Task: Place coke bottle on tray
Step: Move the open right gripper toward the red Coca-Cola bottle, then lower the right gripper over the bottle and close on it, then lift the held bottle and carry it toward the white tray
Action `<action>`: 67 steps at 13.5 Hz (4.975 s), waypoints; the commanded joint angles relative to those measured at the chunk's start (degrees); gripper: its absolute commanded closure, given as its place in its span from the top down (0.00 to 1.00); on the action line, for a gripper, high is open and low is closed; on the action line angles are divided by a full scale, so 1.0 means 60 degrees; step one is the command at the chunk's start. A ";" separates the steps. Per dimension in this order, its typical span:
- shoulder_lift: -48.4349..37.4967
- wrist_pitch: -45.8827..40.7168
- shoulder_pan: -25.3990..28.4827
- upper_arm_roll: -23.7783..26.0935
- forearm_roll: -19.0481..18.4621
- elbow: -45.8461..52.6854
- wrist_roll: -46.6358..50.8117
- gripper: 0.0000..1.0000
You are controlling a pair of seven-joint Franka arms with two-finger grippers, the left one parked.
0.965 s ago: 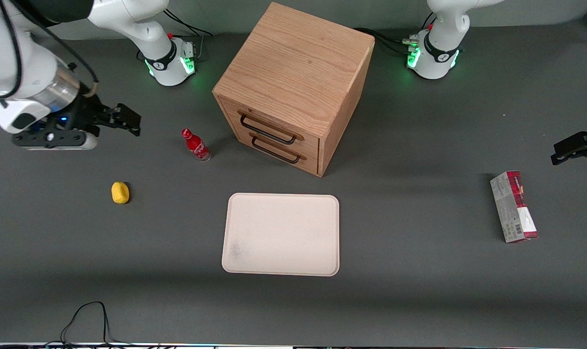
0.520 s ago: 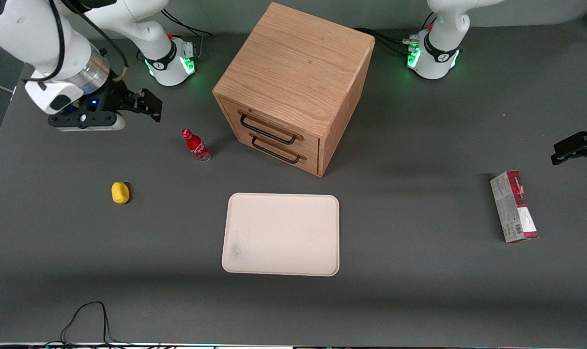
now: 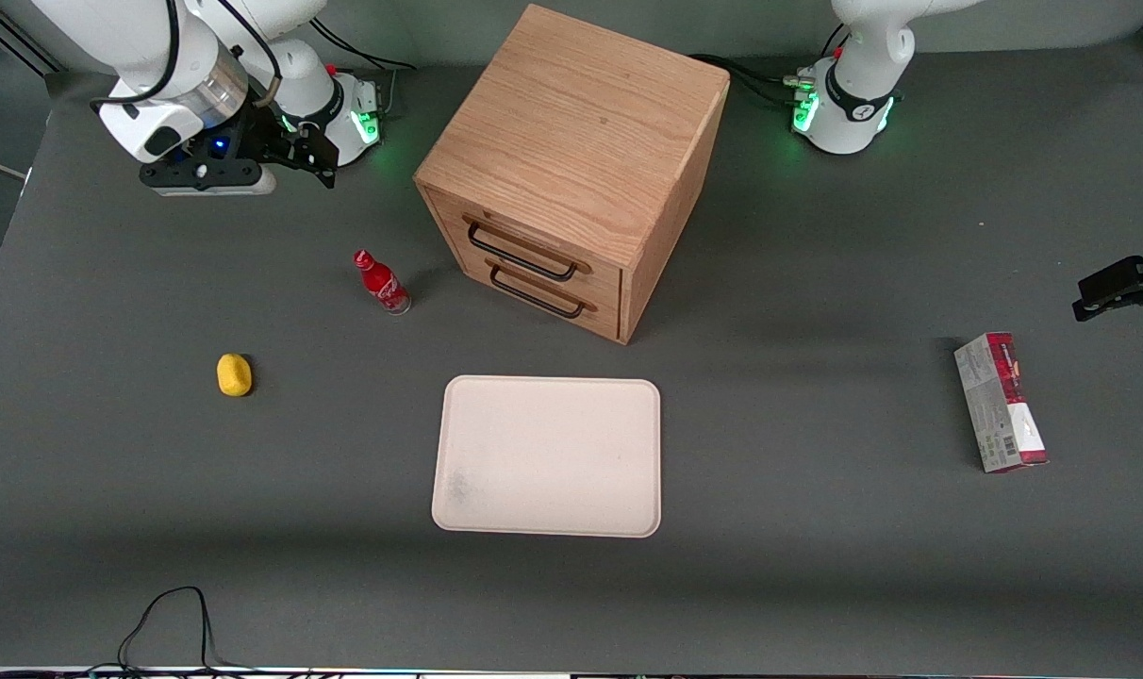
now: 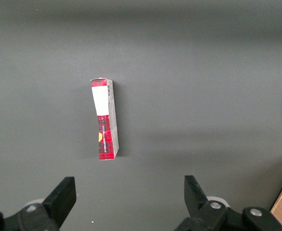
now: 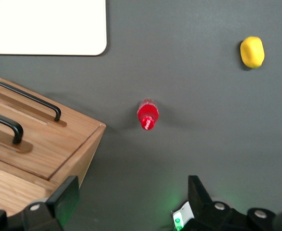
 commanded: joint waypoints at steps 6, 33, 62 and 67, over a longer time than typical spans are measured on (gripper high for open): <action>-0.0629 0.1238 0.0152 -0.0078 -0.0374 -0.1406 -0.0120 1.00; 0.1439 0.7158 0.0108 -0.0108 -0.0433 -0.5156 0.0041 0.39; 0.3995 -0.2037 0.0050 -0.0196 -0.0170 0.6173 -0.0295 0.00; 0.7220 -0.3081 0.0094 0.0009 0.0197 1.0366 -0.0281 0.00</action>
